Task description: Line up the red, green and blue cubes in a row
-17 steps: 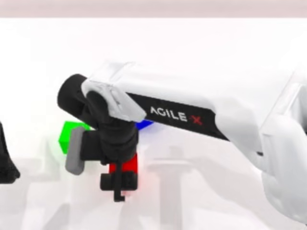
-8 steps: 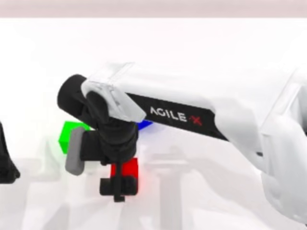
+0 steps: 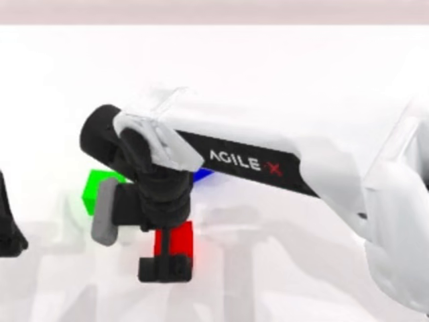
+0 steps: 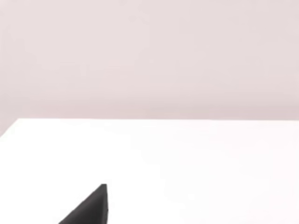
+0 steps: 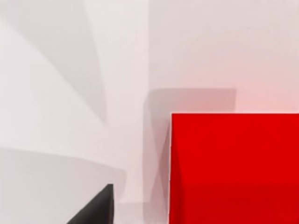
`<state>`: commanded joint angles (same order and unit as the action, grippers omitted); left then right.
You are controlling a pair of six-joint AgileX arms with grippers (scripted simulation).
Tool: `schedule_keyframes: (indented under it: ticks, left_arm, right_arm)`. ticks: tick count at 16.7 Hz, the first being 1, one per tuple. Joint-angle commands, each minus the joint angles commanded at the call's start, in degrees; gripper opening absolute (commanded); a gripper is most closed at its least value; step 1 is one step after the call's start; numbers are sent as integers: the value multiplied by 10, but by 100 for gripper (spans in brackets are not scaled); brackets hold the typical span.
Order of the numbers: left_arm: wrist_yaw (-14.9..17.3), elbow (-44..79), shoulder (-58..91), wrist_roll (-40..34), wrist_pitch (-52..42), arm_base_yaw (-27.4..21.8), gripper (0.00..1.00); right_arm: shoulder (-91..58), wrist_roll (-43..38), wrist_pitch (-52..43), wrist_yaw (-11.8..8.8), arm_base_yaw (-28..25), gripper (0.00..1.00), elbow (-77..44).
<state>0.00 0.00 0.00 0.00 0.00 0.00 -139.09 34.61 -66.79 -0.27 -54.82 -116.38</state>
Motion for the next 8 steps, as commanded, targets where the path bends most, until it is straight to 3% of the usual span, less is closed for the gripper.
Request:
schedule_keyframes:
  ticks: [4, 8]
  left_arm:
    - [0, 0, 0, 0, 0, 0, 100]
    - [0, 0, 0, 0, 0, 0, 100]
  right_arm:
    - [0, 1, -24, 0, -1, 100, -24]
    - [3, 1, -118, 0, -2, 100, -111]
